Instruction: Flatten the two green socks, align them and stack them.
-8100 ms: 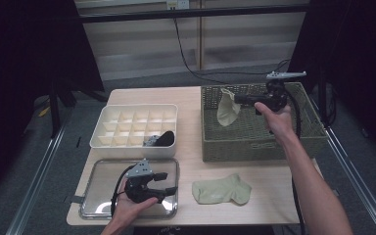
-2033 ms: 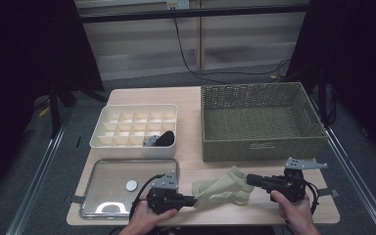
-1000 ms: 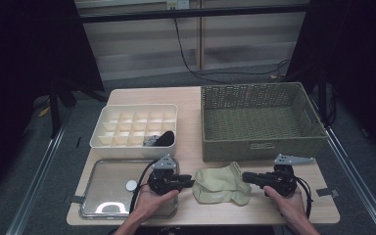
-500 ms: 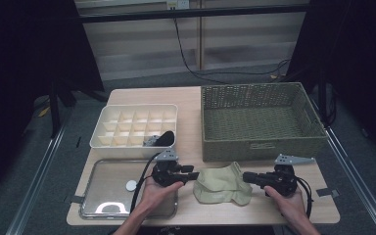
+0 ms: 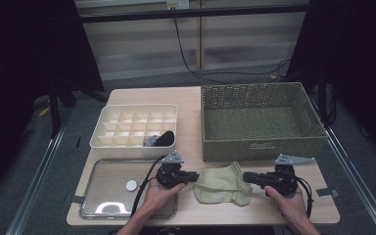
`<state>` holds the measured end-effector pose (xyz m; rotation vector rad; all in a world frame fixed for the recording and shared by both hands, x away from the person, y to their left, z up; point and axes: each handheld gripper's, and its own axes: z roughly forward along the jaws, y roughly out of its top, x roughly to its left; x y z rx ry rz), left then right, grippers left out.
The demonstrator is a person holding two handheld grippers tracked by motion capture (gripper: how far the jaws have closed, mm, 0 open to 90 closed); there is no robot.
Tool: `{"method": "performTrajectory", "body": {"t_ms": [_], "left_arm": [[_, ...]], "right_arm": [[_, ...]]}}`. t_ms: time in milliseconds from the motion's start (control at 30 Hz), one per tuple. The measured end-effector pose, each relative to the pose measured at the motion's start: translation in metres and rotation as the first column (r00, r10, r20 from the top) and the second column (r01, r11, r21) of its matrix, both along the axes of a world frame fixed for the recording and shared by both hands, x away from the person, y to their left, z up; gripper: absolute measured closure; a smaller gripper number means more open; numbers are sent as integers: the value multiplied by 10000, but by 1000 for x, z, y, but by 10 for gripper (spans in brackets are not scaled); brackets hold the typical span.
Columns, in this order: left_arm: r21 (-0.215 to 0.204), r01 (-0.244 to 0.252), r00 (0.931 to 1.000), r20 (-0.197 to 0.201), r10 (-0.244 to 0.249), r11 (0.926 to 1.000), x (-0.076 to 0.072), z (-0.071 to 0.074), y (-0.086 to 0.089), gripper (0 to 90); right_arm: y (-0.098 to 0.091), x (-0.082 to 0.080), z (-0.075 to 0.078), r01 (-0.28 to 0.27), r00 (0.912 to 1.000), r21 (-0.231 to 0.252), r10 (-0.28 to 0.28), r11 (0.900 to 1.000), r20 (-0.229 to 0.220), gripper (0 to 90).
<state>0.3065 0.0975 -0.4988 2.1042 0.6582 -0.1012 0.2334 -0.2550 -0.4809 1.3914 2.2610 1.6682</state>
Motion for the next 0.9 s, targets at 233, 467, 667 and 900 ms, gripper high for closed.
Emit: {"method": "performTrajectory", "body": {"t_ms": [233, 467, 667, 900], "left_arm": [[-332, 209, 9998, -57, -211, 9992, -5, 11, 7, 893], [-420, 564, 9984, -2, -565, 9975, -22, 24, 18, 892], [-188, 849, 9962, -198, -853, 9962, -28, 15, 15, 893], [26, 948, 9952, -248, -947, 9955, -30, 9, 7, 892]], "right_arm": [[-3, -2, 4, 123, 9999, 212, -124, 9997, 50, 835], [-4, -17, 11, 128, 9999, 363, -131, 9993, 79, 836], [-5, -25, 6, 153, 9998, -100, -154, 9998, -128, 814], [-6, -24, 0, 133, 9995, -551, -149, 9984, -293, 790]]}}
